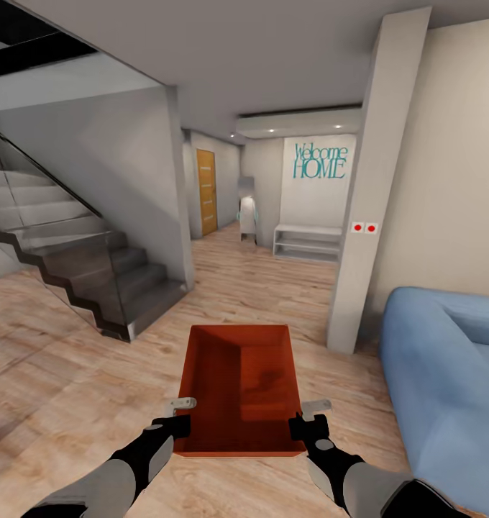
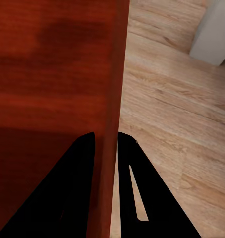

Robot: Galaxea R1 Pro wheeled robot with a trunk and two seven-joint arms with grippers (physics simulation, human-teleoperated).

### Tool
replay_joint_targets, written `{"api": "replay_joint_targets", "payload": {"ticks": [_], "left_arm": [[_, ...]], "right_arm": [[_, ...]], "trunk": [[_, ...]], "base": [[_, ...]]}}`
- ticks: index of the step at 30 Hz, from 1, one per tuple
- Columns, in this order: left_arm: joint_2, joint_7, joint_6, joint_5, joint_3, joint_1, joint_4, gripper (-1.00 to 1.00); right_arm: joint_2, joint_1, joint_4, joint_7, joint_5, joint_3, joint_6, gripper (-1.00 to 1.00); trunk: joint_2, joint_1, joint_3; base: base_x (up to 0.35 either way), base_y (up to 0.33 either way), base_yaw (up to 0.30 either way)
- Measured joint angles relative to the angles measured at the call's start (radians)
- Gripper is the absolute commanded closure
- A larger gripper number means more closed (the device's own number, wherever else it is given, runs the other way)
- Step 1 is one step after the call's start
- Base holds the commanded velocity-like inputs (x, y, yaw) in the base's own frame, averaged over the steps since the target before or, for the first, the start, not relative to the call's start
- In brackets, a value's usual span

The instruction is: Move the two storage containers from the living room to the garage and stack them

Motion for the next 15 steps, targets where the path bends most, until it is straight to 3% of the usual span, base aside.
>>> {"api": "replay_joint_targets", "payload": {"ticks": [15], "left_arm": [[0.000, 0.000, 0.000, -0.002, 0.002, 0.000, 0.000, 1.00]], "right_arm": [[0.000, 0.000, 0.001, 0.000, 0.000, 0.000, 0.000, 1.00]], "trunk": [[0.000, 0.000, 0.000]], "base": [[0.321, 0.000, 0.000]]}}
